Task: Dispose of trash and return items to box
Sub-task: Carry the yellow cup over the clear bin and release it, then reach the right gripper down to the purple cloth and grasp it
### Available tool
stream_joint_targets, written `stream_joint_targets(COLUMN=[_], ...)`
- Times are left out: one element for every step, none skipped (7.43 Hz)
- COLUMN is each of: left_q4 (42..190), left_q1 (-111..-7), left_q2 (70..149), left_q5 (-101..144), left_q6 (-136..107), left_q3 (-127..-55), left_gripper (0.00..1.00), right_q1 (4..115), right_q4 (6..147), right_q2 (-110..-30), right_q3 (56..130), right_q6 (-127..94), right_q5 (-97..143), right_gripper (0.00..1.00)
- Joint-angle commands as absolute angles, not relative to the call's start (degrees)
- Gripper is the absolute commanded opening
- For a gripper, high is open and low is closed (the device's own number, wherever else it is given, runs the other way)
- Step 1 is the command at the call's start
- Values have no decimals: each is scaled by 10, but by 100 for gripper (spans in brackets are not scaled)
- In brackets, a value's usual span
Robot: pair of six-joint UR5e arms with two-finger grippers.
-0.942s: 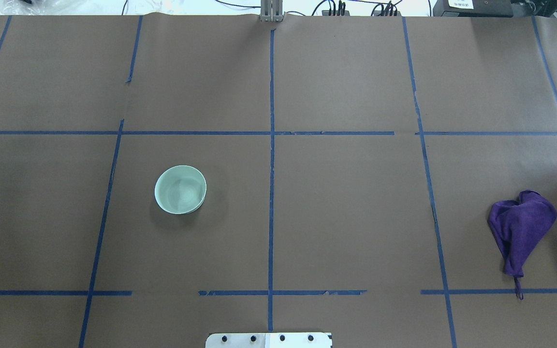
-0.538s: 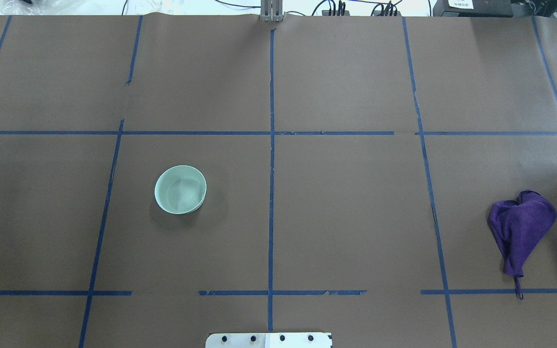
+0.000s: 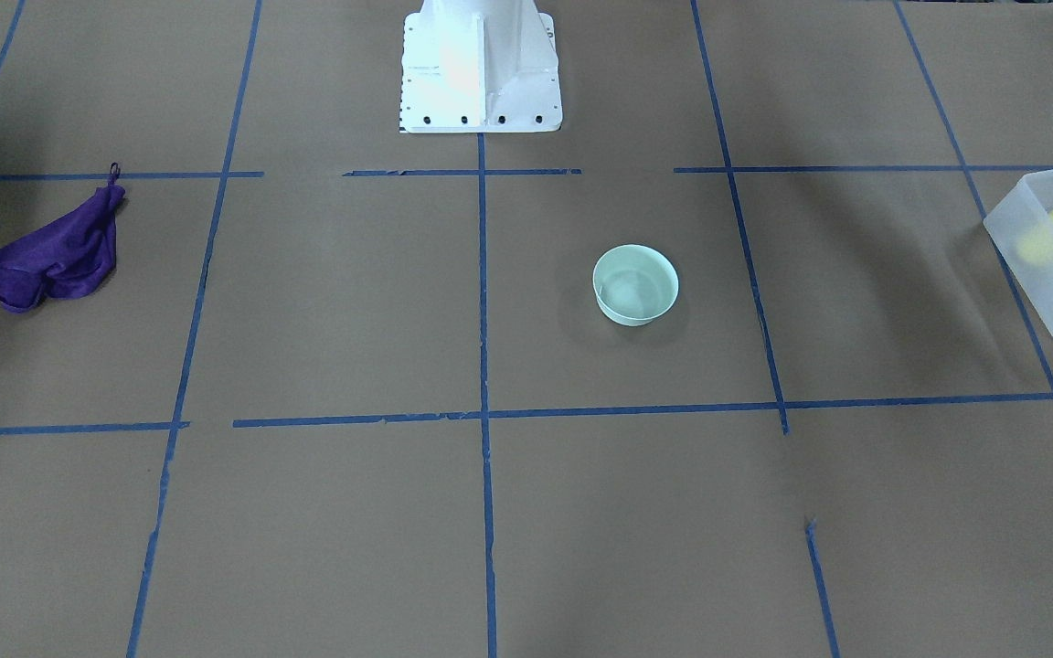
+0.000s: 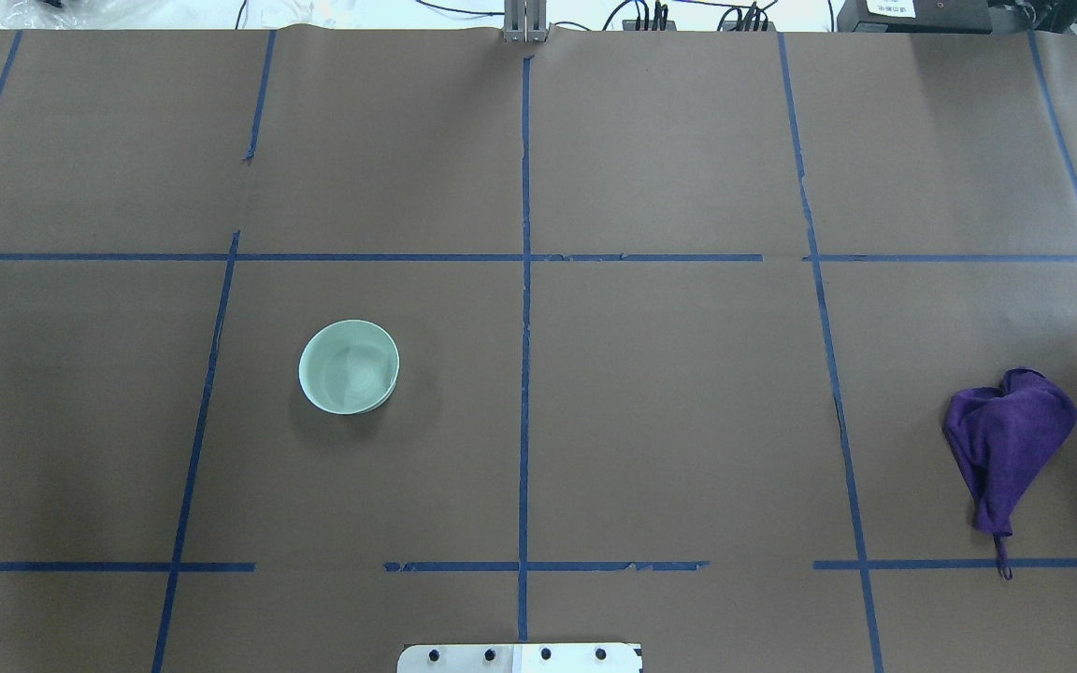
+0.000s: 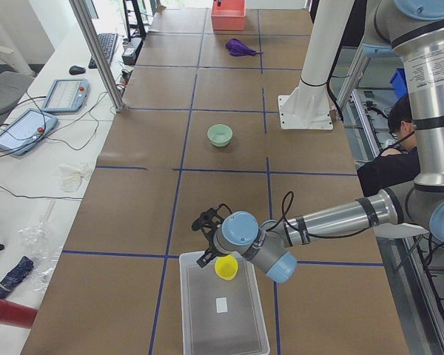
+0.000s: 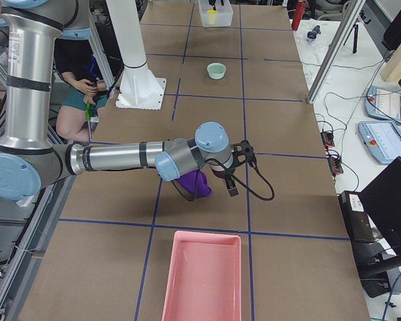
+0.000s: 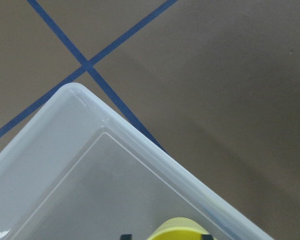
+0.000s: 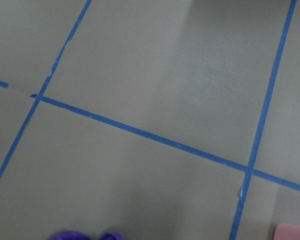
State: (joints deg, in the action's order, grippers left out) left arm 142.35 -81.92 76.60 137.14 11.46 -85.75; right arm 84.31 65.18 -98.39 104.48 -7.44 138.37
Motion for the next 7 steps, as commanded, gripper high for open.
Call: stream_joint_targets(left_q4=[1288,1261,1255,1254,1254,1253,1253], left_q1=[-832,-837,-838,-839,-838,-838,-838], left_q2=[807,815,823,831,835,841,845], left_q5=[1370,1370,1371,1371,1371,1371,1371], left_q6=[114,115,115,115,115,114,113], left_q3=[-941,-960,-963,-964,-964,-966,-966], left_gripper=[100,100,100,100,100,100,100], right_q1=[751,698,658,611,553,506,452], right_q4=[525,486,474,428,376,354,352], right_q2=[-983,-997,-1018,-1054,-1090,-1106,-1107], right_q3=[1048,1049,1049,1049,1049,1049,1049], right_q6=[-242,-317,-343,-378,-415,-461,-510], right_q5=[1321,1284,1262,1213,1149,1107,1053], right_gripper=[100,99,98,98,98,97,96])
